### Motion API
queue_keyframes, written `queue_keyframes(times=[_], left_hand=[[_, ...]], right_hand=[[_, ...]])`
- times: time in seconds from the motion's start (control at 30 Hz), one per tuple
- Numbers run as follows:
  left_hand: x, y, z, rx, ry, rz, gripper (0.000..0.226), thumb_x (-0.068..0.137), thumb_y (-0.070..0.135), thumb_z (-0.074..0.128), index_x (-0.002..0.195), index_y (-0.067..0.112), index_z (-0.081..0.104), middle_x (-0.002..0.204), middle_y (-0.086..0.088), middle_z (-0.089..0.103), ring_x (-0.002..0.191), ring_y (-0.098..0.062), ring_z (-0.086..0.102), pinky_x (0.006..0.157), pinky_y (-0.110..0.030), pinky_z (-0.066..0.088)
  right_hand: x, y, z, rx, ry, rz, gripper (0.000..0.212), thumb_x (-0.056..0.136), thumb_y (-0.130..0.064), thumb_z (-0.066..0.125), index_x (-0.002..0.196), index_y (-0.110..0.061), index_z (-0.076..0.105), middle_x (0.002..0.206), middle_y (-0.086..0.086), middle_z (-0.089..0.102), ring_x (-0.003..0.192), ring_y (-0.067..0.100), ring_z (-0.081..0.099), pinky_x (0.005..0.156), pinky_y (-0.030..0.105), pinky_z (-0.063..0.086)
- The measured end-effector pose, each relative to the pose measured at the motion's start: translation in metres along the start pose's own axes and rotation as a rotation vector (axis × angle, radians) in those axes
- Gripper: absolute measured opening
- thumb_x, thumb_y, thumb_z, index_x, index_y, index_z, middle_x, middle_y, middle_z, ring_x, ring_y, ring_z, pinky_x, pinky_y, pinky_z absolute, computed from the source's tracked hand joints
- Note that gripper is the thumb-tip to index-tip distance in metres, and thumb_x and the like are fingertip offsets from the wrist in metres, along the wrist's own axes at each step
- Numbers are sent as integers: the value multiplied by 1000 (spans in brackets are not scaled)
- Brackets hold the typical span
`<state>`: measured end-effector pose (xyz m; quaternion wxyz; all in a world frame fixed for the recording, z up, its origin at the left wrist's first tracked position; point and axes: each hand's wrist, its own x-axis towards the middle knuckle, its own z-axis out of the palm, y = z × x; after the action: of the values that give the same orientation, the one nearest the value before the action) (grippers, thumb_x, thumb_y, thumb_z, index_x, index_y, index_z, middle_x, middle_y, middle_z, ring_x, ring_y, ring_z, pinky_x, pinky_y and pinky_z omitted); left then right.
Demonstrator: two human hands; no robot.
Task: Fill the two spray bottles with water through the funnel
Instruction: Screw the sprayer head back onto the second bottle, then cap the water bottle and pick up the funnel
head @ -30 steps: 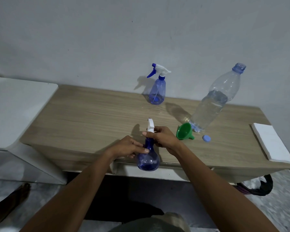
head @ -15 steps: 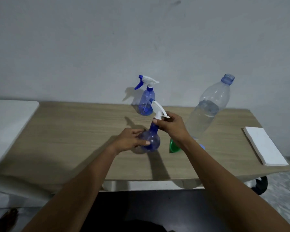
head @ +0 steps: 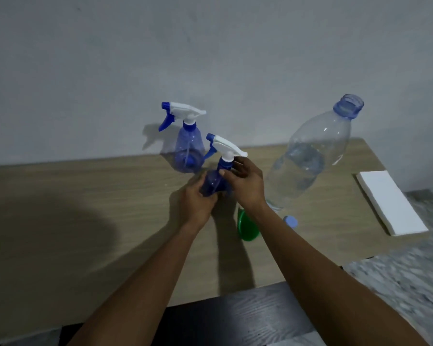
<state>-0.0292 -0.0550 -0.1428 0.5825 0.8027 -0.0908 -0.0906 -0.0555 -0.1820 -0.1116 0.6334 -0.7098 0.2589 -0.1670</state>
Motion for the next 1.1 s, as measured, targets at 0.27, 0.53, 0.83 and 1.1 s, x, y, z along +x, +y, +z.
queue_keyframes(times=[0.27,0.53,0.83,1.1], left_hand=[[28,-4,10,-51,-56,-22,63,79,2,74,125,43,62,113,1,74,104,-12,70,91,-25,57],[47,6,23,90,-108,-36,57,84,2,63,136,24,57,114,6,69,99,-11,64,88,-27,52],[41,14,8,114,-184,-29,52,90,2,57,138,21,56,115,8,66,102,-9,62,88,-26,53],[-37,30,-43,265,-84,-140,48,90,26,70,137,21,60,138,3,62,125,-15,60,98,-18,41]], right_hand=[[29,5,5,-241,87,14,31,88,-15,76,117,-26,74,98,-17,64,85,-1,59,66,0,43],[62,6,23,-175,189,94,35,92,-16,73,126,-24,71,109,-7,69,94,13,66,81,21,51],[49,-3,23,-147,176,170,51,98,-24,67,147,-25,51,141,2,61,123,21,61,89,22,46],[-51,-40,-31,-259,-80,-95,45,94,-30,72,135,-17,61,132,1,65,113,13,60,98,32,51]])
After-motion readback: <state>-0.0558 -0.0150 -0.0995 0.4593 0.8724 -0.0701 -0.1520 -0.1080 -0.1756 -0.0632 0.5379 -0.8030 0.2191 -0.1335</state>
